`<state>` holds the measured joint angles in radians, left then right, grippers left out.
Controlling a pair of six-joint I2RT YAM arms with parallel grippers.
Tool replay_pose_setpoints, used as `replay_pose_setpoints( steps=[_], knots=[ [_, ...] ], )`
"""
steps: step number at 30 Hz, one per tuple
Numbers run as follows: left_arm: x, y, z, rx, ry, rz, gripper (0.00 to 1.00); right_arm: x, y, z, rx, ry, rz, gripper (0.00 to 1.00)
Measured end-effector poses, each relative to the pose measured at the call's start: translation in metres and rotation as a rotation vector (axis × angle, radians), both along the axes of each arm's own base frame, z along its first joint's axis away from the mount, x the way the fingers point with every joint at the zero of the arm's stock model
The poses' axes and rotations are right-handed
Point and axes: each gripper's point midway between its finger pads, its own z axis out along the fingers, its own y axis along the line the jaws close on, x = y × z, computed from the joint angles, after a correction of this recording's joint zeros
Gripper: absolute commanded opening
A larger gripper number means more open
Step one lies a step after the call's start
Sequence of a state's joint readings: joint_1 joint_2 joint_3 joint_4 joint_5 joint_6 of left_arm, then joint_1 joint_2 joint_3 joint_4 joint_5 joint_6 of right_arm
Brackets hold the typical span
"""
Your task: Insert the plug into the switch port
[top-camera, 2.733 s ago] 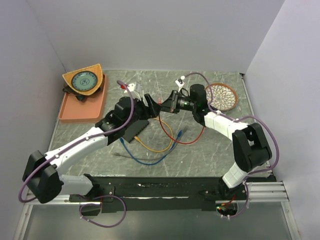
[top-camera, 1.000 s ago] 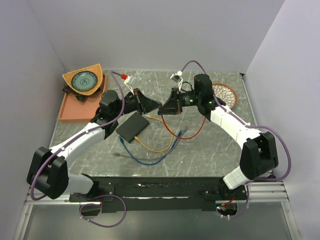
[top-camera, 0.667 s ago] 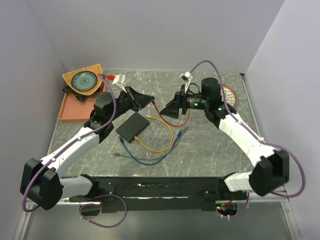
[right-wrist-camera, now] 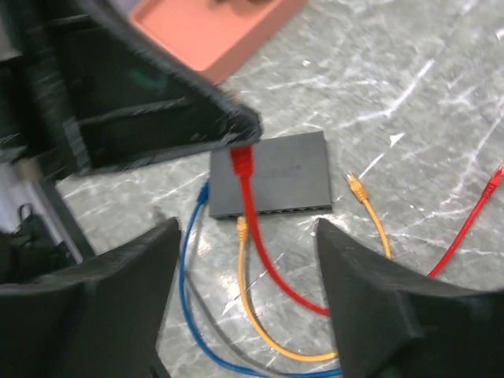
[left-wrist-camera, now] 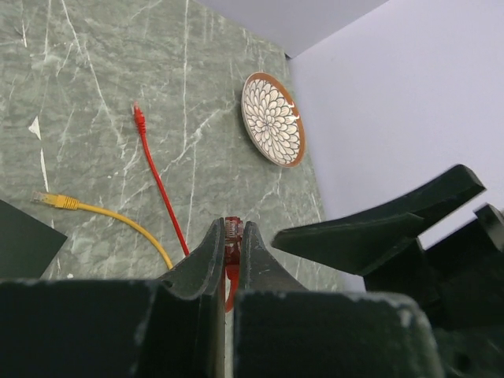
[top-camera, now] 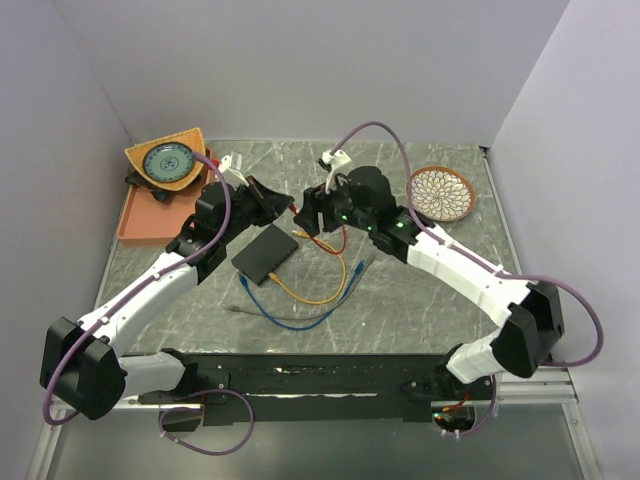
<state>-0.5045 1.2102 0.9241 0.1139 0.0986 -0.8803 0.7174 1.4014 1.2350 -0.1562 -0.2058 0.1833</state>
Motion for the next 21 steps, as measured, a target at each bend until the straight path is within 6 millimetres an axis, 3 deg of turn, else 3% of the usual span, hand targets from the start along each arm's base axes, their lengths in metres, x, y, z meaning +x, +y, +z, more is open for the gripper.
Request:
replay_pose_setpoints(
  steps=[4,8,21],
  knots=[
    [0.0,0.0,-0.002,0.004,0.007,0.0,0.01,0.014,0.005,-0.011,-0.035,0.027,-0.043,0.56],
    [-0.001,0.0,-0.002,0.005,0.007,0.0,0.01,0.018,0.005,-0.019,-0.049,0.046,-0.075,0.5],
    [0.0,0.001,-0.004,0.012,0.017,0.002,0.01,0.02,0.016,-0.014,-0.039,0.047,-0.061,0.46]
  ],
)
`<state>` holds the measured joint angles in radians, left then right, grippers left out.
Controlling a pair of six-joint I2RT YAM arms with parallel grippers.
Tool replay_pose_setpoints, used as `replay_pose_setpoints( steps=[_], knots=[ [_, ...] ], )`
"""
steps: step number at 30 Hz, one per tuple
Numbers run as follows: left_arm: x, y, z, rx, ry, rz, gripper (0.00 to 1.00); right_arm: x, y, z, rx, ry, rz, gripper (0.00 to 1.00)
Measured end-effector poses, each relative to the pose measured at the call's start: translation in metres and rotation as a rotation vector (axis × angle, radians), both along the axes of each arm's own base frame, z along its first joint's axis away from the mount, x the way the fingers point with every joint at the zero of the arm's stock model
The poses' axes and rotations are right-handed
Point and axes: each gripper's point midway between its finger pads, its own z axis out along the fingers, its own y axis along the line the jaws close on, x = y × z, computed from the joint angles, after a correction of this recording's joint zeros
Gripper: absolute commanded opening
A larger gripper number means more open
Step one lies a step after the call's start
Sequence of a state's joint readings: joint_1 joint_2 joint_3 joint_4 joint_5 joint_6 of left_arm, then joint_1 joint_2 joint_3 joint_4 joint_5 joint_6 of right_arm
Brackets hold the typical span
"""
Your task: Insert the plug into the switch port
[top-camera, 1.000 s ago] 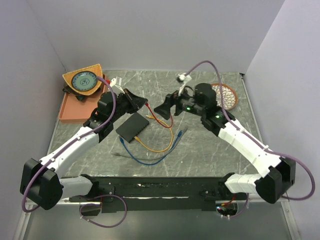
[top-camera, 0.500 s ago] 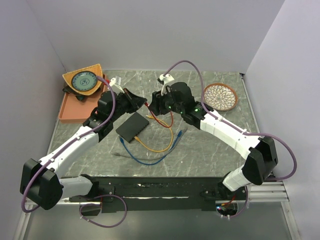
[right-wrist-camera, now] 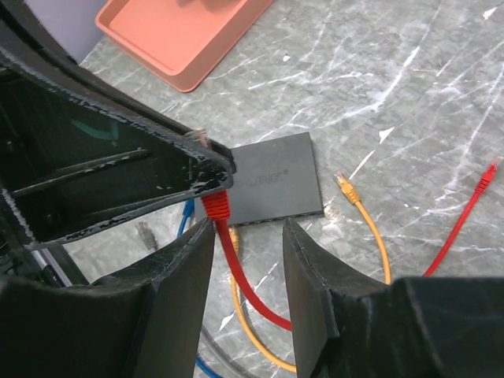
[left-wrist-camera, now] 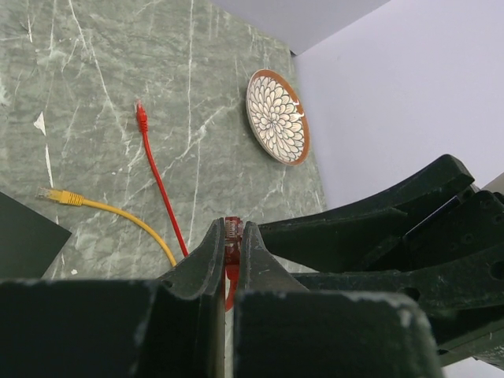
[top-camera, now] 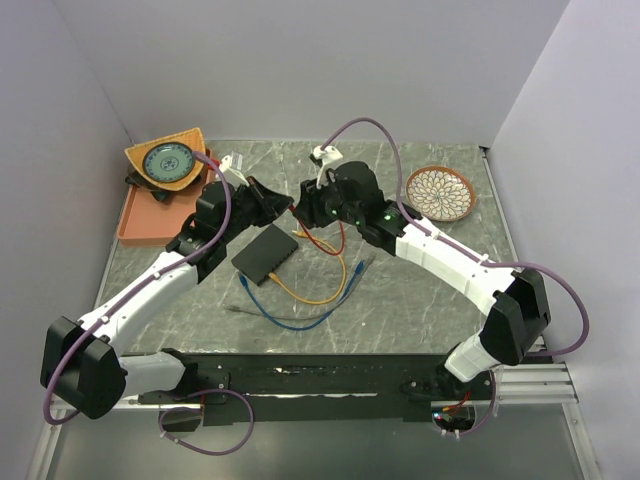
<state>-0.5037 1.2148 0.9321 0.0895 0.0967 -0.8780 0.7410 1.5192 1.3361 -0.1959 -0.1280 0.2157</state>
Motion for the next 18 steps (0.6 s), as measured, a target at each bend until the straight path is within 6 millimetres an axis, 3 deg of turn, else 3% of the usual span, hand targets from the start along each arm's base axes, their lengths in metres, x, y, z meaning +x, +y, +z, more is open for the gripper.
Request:
replay_pose_setpoints(
  steps=[5,11,12,14,18],
  knots=[
    [0.0,0.0,0.001,-0.001,-0.002,0.0,0.01,-0.005,0.005,-0.001,0.002,0.006,0.022,0.41],
    [0.0,0.0,0.003,-0.004,-0.006,-0.001,0.01,-0.008,0.011,-0.007,-0.007,0.014,0.036,0.25],
    [0.0,0.0,0.003,-0.004,-0.005,-0.001,0.01,-0.007,0.011,-0.008,-0.009,0.017,0.033,0.11],
    [0.001,0.0,0.003,-0.004,-0.006,0.0,0.01,-0.007,0.012,-0.009,-0.008,0.022,0.033,0.02],
    [0.001,-0.001,0.001,-0.002,-0.002,-0.001,0.01,-0.007,0.011,-0.01,-0.015,0.017,0.017,0.0]
  ],
)
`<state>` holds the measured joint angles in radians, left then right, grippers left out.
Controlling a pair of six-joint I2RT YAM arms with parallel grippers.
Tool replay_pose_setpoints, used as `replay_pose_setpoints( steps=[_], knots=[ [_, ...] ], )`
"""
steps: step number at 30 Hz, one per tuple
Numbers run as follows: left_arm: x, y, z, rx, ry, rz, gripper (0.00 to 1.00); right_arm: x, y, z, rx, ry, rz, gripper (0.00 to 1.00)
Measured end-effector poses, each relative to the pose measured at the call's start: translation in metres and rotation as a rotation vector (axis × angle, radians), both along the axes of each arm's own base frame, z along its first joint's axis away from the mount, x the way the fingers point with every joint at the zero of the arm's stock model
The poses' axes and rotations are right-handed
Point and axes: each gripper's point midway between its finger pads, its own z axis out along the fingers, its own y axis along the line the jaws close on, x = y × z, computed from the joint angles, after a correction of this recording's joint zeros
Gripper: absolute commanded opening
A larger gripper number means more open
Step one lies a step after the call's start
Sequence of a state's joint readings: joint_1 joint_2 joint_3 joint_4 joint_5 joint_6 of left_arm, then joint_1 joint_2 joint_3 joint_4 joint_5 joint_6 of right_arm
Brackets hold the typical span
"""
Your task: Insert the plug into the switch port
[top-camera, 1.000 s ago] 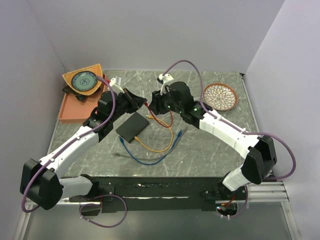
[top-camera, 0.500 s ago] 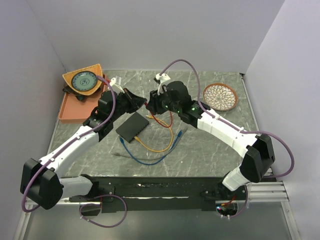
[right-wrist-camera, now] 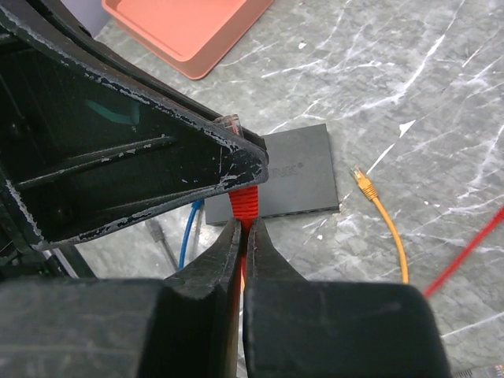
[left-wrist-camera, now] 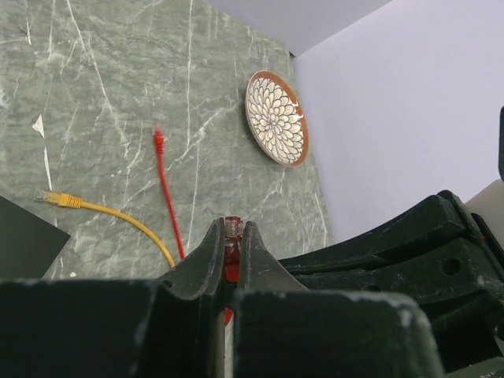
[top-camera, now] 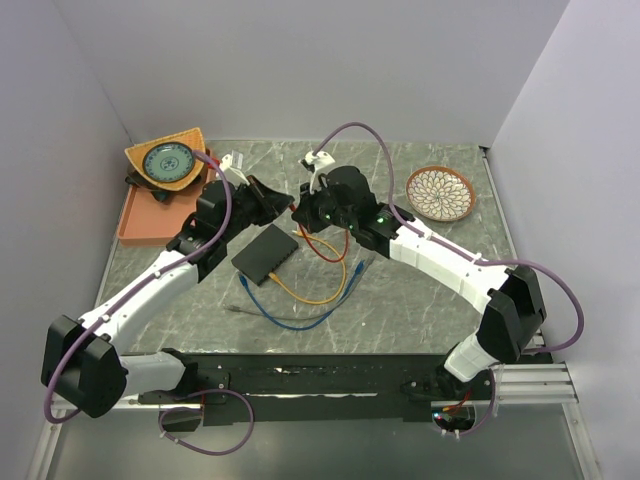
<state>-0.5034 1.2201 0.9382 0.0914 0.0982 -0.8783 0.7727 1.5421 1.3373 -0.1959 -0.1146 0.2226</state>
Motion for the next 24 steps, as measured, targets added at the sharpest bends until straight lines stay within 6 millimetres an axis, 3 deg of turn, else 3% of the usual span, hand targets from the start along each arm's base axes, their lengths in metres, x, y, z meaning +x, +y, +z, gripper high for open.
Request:
replay_pose_setpoints(
  steps=[2,4,5,6,7,11,15,24],
  knots=[
    [0.0,0.0,0.0,0.0,-0.001,0.0,0.01,0.001,-0.001,0.0,-0.002,-0.002,-0.006,0.0],
    [0.001,0.0,0.0,0.0,-0.002,0.001,0.12,0.001,-0.001,0.0,-0.004,-0.006,-0.011,0.0],
    [0.001,0.0,0.0,0.0,-0.001,0.001,0.2,0.001,-0.001,0.0,-0.005,-0.007,-0.012,0.0],
    [0.001,0.0,0.0,0.002,-0.001,0.002,0.43,0.001,-0.001,0.0,-0.006,-0.007,-0.012,0.0],
    [0.001,0.001,-0.001,0.003,0.0,0.006,0.53,0.001,-0.001,0.0,-0.007,-0.008,-0.012,0.0],
    [0.004,0.003,-0.002,0.019,0.004,0.017,0.69,0.004,-0.004,-0.001,-0.021,-0.022,-0.028,0.0],
    [0.018,0.012,0.002,0.04,0.009,0.038,0.75,0.003,-0.01,-0.007,-0.045,-0.028,-0.033,0.0],
    [0.049,0.056,0.011,0.106,-0.009,0.125,0.76,-0.011,-0.021,-0.041,-0.143,-0.002,0.023,0.0]
  ],
)
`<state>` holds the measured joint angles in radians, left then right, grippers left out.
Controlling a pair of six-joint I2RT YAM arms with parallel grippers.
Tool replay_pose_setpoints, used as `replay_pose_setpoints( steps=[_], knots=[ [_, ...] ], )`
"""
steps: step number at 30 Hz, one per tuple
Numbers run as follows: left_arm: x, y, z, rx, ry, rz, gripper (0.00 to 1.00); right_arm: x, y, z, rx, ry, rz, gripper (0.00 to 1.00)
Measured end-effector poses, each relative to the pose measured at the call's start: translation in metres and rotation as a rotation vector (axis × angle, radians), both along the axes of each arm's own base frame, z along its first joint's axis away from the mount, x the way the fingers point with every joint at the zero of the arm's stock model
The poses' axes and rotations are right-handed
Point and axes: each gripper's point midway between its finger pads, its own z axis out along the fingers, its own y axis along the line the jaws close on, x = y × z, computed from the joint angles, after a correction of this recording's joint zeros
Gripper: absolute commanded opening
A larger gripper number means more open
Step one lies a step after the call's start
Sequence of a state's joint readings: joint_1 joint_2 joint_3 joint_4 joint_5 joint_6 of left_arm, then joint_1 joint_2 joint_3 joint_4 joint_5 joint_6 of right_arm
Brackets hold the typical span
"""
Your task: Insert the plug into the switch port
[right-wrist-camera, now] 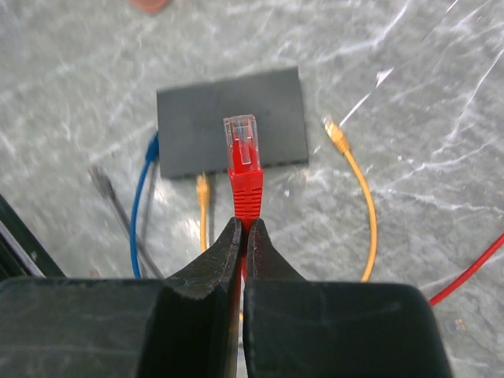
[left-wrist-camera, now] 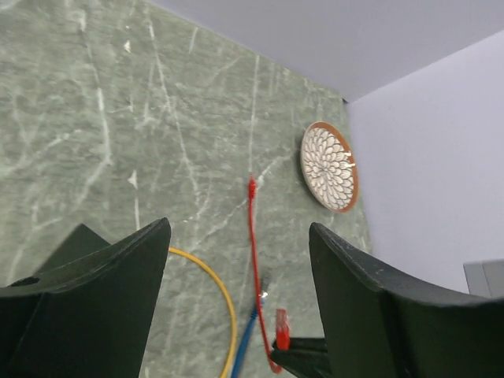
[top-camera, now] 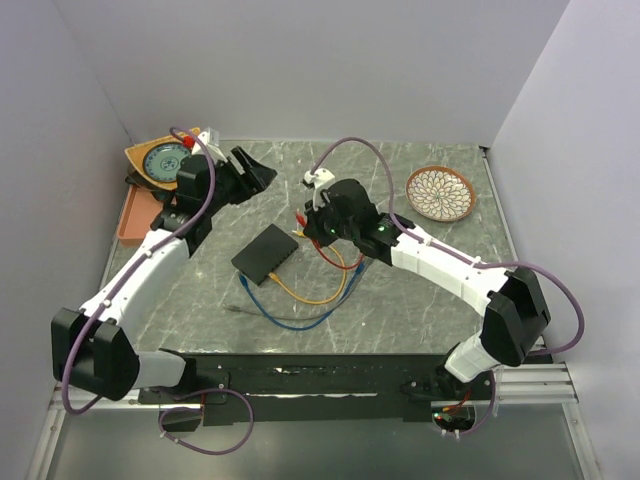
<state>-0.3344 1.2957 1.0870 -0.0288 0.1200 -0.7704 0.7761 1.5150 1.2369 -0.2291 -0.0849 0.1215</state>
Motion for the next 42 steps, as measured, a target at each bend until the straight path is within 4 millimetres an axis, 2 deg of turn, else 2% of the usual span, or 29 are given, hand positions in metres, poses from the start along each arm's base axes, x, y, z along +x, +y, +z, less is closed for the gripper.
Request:
replay_pose_setpoints(
  steps=[4,7,12,15,17,21,24,27,30,36,42],
  knots=[
    [0.014,0.014,-0.013,0.034,0.033,0.012,0.76,-0.005,-0.001,-0.01,-0.037,0.014,0.041,0.0],
    [0.023,0.021,-0.039,0.07,0.099,0.013,0.76,-0.006,0.001,-0.026,-0.067,0.039,0.065,0.0],
    [0.029,0.029,-0.088,0.112,0.219,0.002,0.75,-0.006,0.007,-0.074,-0.146,0.136,0.09,0.0],
    [0.027,0.033,-0.118,0.132,0.281,-0.008,0.74,-0.01,0.008,-0.111,-0.204,0.218,0.104,0.0],
    [0.025,0.035,-0.135,0.142,0.319,-0.013,0.74,-0.013,0.007,-0.126,-0.23,0.255,0.111,0.0],
    [0.018,0.036,-0.177,0.163,0.408,-0.027,0.74,-0.019,0.008,-0.142,-0.248,0.295,0.123,0.0],
    [0.01,0.037,-0.206,0.175,0.467,-0.035,0.73,-0.023,0.011,-0.146,-0.251,0.306,0.134,0.0],
    [0.002,0.039,-0.226,0.184,0.508,-0.037,0.72,-0.028,0.018,-0.15,-0.254,0.315,0.153,0.0],
    [-0.002,0.041,-0.237,0.191,0.52,-0.037,0.7,-0.032,0.026,-0.159,-0.263,0.328,0.169,0.0],
    [-0.004,0.044,-0.244,0.193,0.502,-0.033,0.68,-0.043,0.031,-0.186,-0.298,0.383,0.181,0.0],
    [-0.007,0.045,-0.25,0.195,0.495,-0.033,0.66,-0.041,0.036,-0.185,-0.282,0.389,0.171,0.0]
  ],
)
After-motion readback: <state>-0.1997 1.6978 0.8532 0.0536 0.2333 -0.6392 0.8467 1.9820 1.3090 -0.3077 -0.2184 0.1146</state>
